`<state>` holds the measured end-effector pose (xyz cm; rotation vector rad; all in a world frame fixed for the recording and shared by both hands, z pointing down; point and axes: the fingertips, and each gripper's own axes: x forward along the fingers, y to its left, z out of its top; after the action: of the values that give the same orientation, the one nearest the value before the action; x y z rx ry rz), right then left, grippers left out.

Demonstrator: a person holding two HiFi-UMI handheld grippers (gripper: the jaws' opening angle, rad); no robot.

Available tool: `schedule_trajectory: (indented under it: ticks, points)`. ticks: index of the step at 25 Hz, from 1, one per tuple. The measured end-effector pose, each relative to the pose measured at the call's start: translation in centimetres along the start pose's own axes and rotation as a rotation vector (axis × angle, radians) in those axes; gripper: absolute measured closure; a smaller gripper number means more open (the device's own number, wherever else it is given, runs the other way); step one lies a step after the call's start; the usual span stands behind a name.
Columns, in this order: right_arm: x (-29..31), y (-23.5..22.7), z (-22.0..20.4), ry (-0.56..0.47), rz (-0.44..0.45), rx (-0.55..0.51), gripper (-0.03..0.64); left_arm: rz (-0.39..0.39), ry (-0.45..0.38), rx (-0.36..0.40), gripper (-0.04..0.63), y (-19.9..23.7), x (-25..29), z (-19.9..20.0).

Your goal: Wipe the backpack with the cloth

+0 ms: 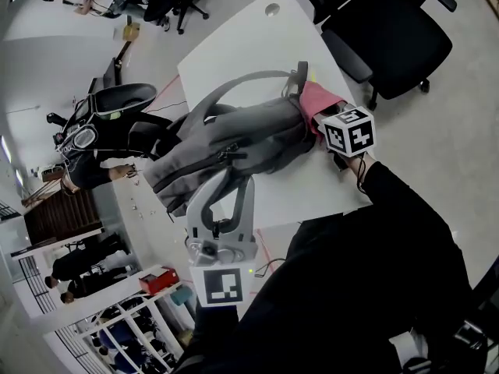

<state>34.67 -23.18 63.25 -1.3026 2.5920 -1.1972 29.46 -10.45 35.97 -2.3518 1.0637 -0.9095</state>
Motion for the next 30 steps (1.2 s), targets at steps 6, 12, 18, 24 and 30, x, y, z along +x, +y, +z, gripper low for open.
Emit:
schedule_trajectory:
  ticks: [6,12,18,24,30]
  points:
    - [-6.1,9.1,8.4,-0.28,0.201,0.022,0.564,0.001,-0.005,-0.003,0.492,0.1,0.2,-0.2]
    - [-13.7,18.9,13.7,-0.48,0.346,-0.193,0.566,0.009,-0.009,-0.015,0.492,0.3,0.4,-0.1]
    - [-15.0,21.2,13.0,-0.501,0.381,-0.213,0.566,0.011,0.001,-0.025,0.492,0.3,0.4,-0.2]
    - [-11.0,12.4,7.7,-0.376,0.148,-0.176,0.566,0.019,-0.002,-0.022,0.492,0.3,0.5,0.0]
    - [-7.0,6.6,0.8,-0.143,0.01,-0.108,0.566,0.014,-0.001,-0.024,0.492,0.3,0.6,0.0]
